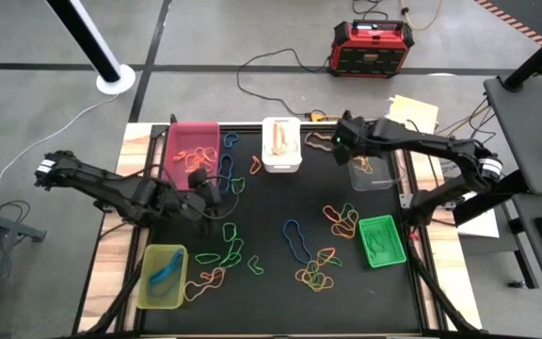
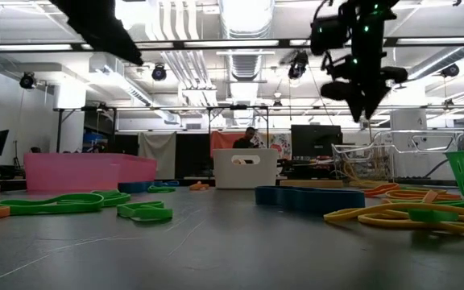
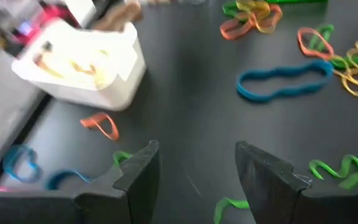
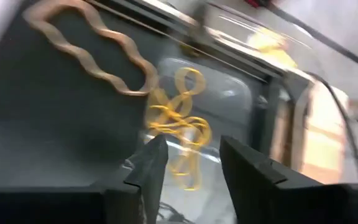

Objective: Sort rubber bands into baskets
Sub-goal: Put the green rubber band into the green bin

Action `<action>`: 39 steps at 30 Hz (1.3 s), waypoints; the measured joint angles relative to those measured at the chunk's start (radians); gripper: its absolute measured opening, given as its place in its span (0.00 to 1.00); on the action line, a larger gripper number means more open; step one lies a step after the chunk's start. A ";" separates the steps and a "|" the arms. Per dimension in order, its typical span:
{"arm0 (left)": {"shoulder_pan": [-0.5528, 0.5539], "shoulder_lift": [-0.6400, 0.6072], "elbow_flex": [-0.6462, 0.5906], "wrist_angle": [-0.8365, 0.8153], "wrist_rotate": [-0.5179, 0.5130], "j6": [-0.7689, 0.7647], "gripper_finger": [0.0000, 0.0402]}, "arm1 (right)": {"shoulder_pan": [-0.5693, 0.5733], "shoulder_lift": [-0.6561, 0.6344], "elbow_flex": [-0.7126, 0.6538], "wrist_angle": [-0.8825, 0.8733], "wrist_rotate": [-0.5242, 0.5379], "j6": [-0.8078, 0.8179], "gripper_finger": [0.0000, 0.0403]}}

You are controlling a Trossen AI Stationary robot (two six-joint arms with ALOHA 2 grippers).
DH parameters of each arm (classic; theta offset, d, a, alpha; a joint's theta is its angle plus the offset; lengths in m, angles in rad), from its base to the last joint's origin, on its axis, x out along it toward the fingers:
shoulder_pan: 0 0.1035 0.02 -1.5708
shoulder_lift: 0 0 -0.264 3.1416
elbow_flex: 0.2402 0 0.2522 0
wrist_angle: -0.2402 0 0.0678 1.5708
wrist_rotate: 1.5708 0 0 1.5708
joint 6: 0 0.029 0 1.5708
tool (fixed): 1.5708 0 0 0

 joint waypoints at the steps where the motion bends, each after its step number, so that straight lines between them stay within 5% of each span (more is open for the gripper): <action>1: 0.000 0.006 0.000 -0.017 0.026 -0.024 0.47 | 0.031 -0.006 0.000 0.014 -0.002 -0.001 0.37; 9: -0.001 0.103 -0.001 -0.092 0.231 -0.176 0.47 | 0.301 -0.040 0.001 0.127 0.009 -0.036 0.41; 19: -0.009 0.346 -0.051 -0.032 0.235 -0.121 0.47 | 0.527 -0.031 -0.073 0.295 0.107 -0.017 0.40; 39: -0.008 0.476 -0.204 0.240 0.341 -0.116 0.44 | 0.571 -0.033 -0.216 0.524 0.114 0.079 0.41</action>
